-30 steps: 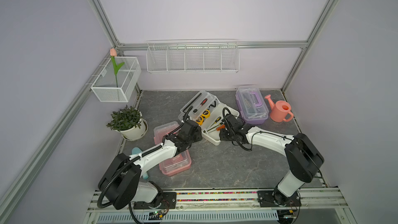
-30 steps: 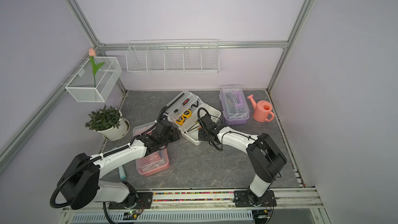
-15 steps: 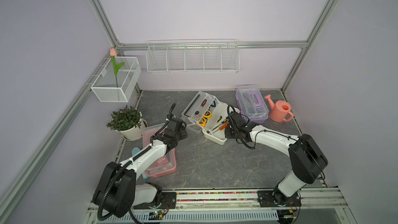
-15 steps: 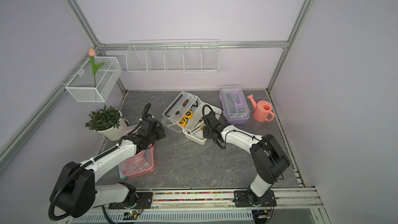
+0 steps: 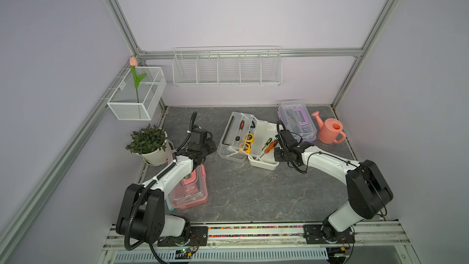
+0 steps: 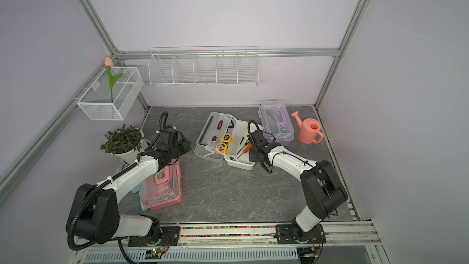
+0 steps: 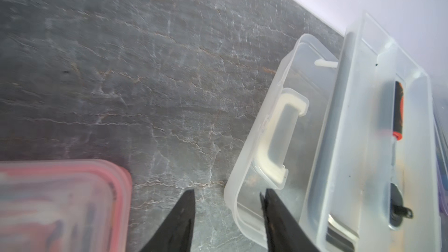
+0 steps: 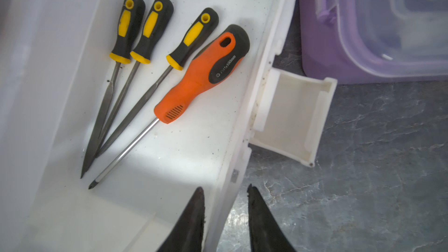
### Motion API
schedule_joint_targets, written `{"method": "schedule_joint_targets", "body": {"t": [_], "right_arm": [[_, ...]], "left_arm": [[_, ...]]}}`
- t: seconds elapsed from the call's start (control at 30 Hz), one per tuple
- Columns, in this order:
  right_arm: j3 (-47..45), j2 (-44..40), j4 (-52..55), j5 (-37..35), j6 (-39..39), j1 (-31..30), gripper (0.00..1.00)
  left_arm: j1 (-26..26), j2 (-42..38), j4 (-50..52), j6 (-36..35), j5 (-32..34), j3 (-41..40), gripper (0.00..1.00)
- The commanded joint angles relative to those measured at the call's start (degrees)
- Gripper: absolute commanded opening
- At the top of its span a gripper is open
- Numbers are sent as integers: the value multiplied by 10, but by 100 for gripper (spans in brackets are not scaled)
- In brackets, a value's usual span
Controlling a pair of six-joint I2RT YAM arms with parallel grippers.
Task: Close toolboxes
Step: Close the toolbox lid.
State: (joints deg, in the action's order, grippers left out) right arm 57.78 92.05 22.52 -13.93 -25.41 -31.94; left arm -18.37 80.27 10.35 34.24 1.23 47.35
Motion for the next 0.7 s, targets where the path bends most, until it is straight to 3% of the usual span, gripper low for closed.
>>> {"method": "schedule_joint_targets", "body": {"t": [0.0, 0.2, 0.5, 0.67], "right_arm": [[4, -2, 36, -1, 18, 3, 33], [10, 5, 30, 9, 18, 3, 34], [7, 2, 23, 13, 17, 3, 34], [7, 2, 23, 14, 18, 4, 34]], "left_arm": [[1, 16, -25, 14, -43, 1, 48], [1, 53, -33, 17, -75, 2, 47], [1, 103, -39, 15, -64, 9, 39], [1, 121, -53, 10, -65, 15, 29]]}}
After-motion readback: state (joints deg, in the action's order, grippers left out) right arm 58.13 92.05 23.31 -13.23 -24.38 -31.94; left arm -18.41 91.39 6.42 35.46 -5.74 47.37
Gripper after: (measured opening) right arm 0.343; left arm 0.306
